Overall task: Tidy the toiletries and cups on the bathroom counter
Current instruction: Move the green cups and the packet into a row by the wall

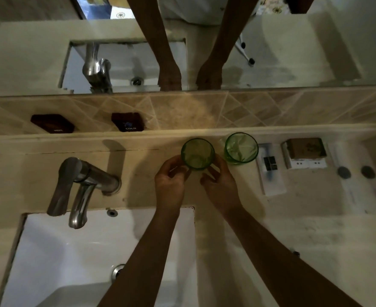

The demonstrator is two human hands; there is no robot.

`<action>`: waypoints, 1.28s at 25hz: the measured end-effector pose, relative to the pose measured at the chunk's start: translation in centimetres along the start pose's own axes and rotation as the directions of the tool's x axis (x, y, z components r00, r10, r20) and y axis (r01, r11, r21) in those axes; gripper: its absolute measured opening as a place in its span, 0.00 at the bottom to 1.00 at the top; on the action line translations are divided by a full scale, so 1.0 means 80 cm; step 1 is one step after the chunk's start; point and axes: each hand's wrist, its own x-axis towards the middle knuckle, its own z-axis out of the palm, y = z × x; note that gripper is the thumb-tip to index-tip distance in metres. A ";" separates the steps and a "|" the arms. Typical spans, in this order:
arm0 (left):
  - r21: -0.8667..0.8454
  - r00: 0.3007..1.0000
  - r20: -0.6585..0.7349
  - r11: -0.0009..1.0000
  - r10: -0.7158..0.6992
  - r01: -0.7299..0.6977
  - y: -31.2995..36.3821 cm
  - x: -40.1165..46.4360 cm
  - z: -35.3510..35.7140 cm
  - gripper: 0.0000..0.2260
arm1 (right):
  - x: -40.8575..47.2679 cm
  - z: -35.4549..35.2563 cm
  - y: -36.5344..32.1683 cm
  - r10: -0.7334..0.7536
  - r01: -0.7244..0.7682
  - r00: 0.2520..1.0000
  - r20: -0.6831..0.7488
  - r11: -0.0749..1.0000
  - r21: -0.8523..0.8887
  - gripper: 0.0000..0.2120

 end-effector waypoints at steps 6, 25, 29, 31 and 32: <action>-0.055 1.000 -0.018 0.998 -0.014 0.013 0.006 0.003 0.005 0.12 | 0.008 0.004 0.005 0.007 -0.007 1.000 -0.003 1.000 -0.029 0.35; 0.322 0.997 -0.043 0.946 0.056 -0.039 -0.030 -0.033 -0.008 0.13 | -0.026 -0.027 0.008 0.108 -0.119 0.991 -0.074 0.981 -0.155 0.23; 0.698 0.830 0.534 0.470 0.162 -0.540 -0.081 -0.109 -0.011 0.19 | -0.089 -0.100 0.027 -0.084 -0.005 0.979 -0.183 0.897 -0.442 0.13; 0.725 0.767 0.638 0.286 0.062 -0.627 -0.112 -0.133 -0.006 0.24 | -0.128 -0.142 0.039 -0.139 -0.004 0.965 -0.220 0.836 -0.549 0.11; 0.733 0.753 0.657 0.200 0.041 -0.650 -0.126 -0.142 -0.003 0.26 | -0.150 -0.164 0.047 -0.150 -0.020 0.958 -0.243 0.814 -0.581 0.10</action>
